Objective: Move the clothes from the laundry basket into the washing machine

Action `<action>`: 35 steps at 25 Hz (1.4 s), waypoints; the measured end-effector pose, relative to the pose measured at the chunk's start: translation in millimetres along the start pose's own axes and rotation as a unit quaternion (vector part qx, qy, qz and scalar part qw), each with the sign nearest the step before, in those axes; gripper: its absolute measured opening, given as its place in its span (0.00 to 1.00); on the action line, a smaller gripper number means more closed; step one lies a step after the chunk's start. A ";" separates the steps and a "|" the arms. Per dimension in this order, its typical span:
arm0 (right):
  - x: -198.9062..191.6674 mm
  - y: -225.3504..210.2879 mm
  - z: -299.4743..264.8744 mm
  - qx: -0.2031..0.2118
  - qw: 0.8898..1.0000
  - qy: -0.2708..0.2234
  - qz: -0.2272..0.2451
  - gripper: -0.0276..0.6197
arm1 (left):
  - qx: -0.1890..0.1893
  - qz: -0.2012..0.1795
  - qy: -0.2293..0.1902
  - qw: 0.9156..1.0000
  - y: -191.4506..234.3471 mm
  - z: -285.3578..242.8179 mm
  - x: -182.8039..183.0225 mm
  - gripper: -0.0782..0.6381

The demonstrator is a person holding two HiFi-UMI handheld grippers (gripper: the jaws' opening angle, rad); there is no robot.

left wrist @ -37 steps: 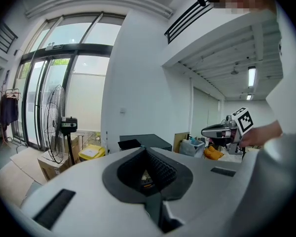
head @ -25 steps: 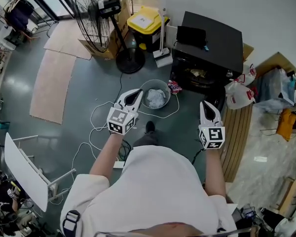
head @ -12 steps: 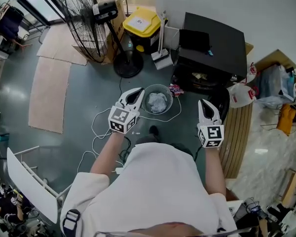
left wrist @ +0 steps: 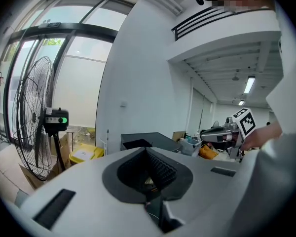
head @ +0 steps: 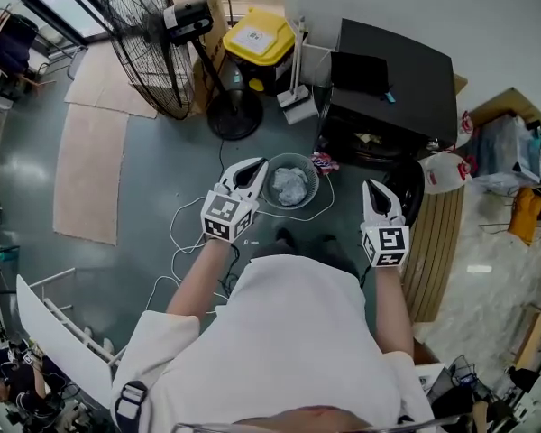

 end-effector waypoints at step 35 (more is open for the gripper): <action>-21.4 -51.4 -166.6 0.301 0.953 0.022 0.000 0.06 | 0.262 0.026 -0.007 0.965 -20.2 -6.7 -31.5 0.12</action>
Point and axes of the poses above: the fingertips, and each gripper's own axes: z backward along the fingers, y to its left, x out of its top, the point moved 9 cm from there along z, backward along the fingers, and after that the axes turned 14 degrees about -y, right-handed, at the moved point
